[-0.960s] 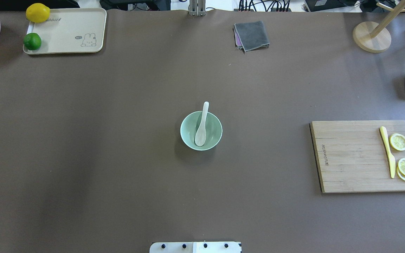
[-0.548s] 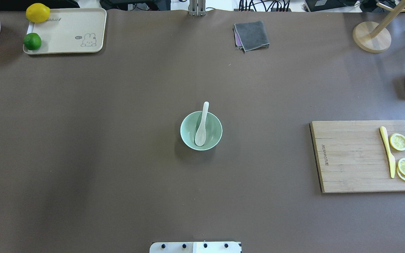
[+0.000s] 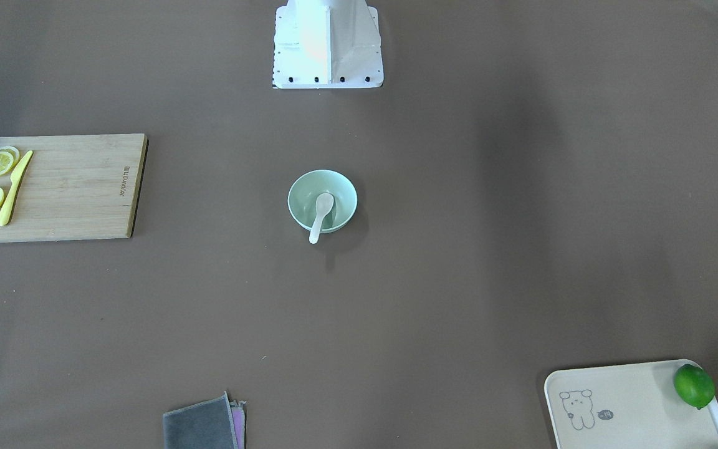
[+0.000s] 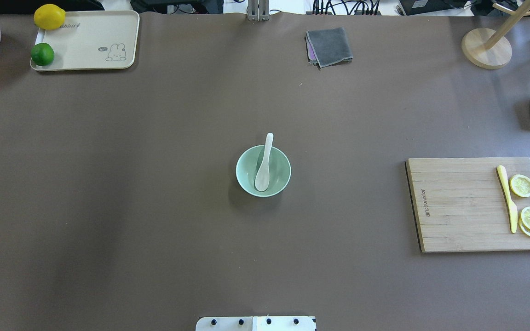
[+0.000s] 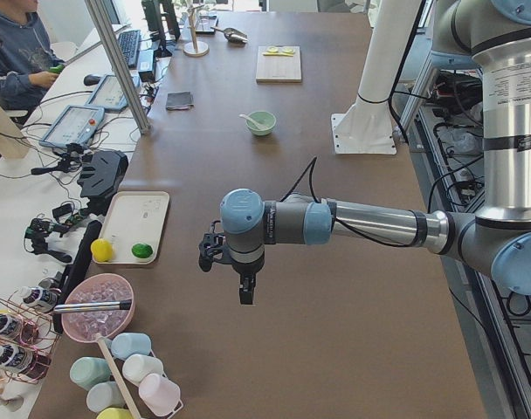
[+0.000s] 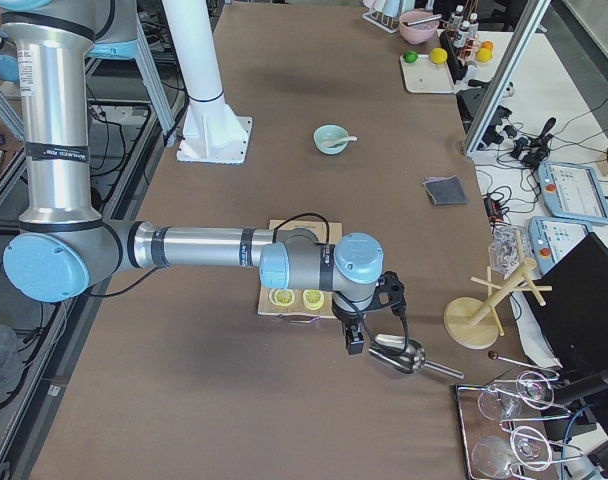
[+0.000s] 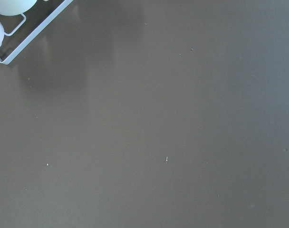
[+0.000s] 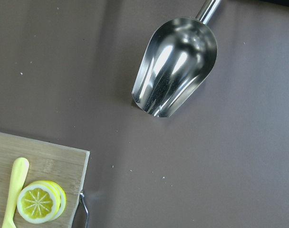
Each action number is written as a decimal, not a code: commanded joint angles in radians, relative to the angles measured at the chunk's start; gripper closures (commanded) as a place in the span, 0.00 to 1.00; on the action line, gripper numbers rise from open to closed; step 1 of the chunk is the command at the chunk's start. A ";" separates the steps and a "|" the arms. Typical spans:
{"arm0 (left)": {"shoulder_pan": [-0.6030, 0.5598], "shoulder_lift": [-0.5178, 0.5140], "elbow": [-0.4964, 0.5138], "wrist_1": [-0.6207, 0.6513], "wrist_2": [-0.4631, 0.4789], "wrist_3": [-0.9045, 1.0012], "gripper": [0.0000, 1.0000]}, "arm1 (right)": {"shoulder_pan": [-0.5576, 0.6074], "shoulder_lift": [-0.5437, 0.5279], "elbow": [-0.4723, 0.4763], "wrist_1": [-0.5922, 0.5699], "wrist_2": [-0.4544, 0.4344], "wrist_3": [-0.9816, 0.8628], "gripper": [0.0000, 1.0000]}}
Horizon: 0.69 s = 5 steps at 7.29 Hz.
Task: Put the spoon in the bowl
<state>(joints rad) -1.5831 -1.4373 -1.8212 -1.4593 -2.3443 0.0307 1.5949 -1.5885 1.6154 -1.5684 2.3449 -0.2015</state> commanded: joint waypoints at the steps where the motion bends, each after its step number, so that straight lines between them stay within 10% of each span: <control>1: 0.000 -0.008 0.003 -0.003 0.000 -0.002 0.02 | -0.001 0.001 0.003 0.001 -0.009 0.007 0.00; 5: 0.000 -0.003 -0.001 -0.030 0.000 0.000 0.02 | 0.000 -0.031 0.014 0.001 -0.003 -0.001 0.00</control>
<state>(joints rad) -1.5829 -1.4417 -1.8216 -1.4871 -2.3443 0.0292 1.5953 -1.6078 1.6250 -1.5683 2.3391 -0.2015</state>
